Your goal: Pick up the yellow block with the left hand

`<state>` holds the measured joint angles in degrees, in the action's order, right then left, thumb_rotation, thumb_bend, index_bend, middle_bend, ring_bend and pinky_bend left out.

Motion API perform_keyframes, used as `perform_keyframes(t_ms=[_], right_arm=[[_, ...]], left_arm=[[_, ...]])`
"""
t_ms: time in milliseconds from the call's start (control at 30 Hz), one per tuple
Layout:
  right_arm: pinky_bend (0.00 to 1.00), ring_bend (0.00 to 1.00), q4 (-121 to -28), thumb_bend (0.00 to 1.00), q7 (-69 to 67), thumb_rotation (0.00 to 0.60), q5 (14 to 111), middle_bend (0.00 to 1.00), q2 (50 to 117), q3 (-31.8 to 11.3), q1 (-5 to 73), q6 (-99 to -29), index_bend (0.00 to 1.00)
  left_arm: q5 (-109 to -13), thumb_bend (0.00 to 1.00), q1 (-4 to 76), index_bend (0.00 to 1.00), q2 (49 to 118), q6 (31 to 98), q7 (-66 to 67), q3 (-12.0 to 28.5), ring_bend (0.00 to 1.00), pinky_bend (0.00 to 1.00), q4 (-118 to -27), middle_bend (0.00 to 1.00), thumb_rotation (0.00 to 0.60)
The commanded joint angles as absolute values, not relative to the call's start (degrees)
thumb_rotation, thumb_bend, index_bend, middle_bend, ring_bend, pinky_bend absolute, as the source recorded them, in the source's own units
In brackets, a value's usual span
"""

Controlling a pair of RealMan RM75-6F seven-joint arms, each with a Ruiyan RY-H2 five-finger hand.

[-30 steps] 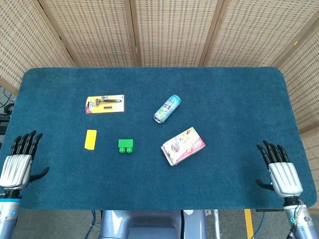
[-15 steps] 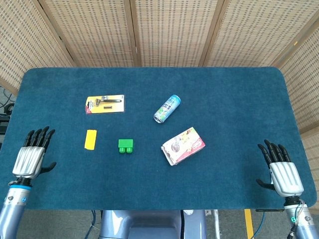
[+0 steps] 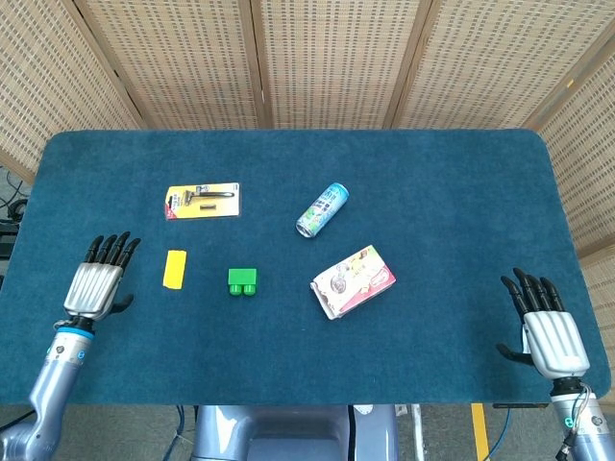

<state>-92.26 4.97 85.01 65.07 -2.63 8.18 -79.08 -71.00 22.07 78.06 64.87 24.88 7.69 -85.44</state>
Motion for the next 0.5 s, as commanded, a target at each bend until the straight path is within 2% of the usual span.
perform_keyframes(t_ms=[33, 500], right_arm=[[0.00, 0.00, -92.13, 0.04, 4.60, 0.600, 84.82, 0.00, 65.02, -2.73, 8.21, -78.99, 0.00], [0.00, 0.00, -91.82, 0.04, 3.43, 0.600, 84.40, 0.00, 64.94, -3.01, 8.31, -78.82, 0.00]], left_arm=[[-69.40, 0.26, 23.77, 0.00, 80.09, 62.78, 26.01, 7.86, 0.00, 0.00, -82.93, 0.00, 0.600], [-64.21, 0.26, 28.93, 0.00, 85.99, 58.83, 32.77, 8.32, 0.00, 0.00, -77.03, 0.00, 0.600]])
